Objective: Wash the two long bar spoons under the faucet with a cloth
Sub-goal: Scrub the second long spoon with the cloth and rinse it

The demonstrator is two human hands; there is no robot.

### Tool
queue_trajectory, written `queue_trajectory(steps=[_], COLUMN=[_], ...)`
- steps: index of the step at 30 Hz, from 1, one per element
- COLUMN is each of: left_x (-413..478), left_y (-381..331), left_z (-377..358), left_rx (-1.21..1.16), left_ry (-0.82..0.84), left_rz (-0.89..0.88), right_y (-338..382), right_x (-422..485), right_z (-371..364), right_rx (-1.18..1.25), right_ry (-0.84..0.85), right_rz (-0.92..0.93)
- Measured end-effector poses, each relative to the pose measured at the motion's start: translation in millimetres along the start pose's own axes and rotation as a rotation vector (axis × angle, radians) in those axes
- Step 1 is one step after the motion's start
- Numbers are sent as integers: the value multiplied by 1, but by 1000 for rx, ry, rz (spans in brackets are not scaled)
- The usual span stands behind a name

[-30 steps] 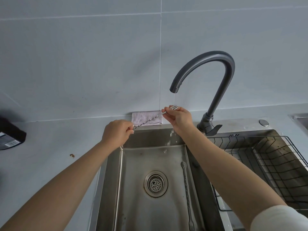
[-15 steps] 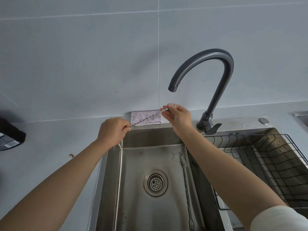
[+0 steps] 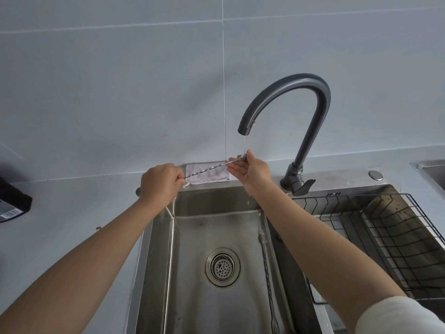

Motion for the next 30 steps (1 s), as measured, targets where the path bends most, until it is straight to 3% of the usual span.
queue_trajectory(steps=[8, 14, 19, 30], left_x=[2, 0, 1, 1], left_y=[3, -2, 3, -1], left_z=[1, -13, -20, -15], left_rx=[7, 39, 0, -2], left_ry=[-7, 127, 190, 133], left_rz=[-9, -45, 25, 26], right_y=[2, 14, 17, 7], right_x=[-7, -5, -8, -7], right_z=[-10, -6, -10, -1], right_rx=[95, 57, 42, 94], right_ry=[76, 15, 80, 0], right_rz=[-34, 54, 137, 3])
Point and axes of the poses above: each hand's wrist, its own x-axis towards the middle knuckle, its own z-axis out of the back of the hand, y = z × x, the point moved 10 cm from there along x, towards the middle knuckle, and after that the axes turned 13 degrees about -z, right-handed, at the moved point
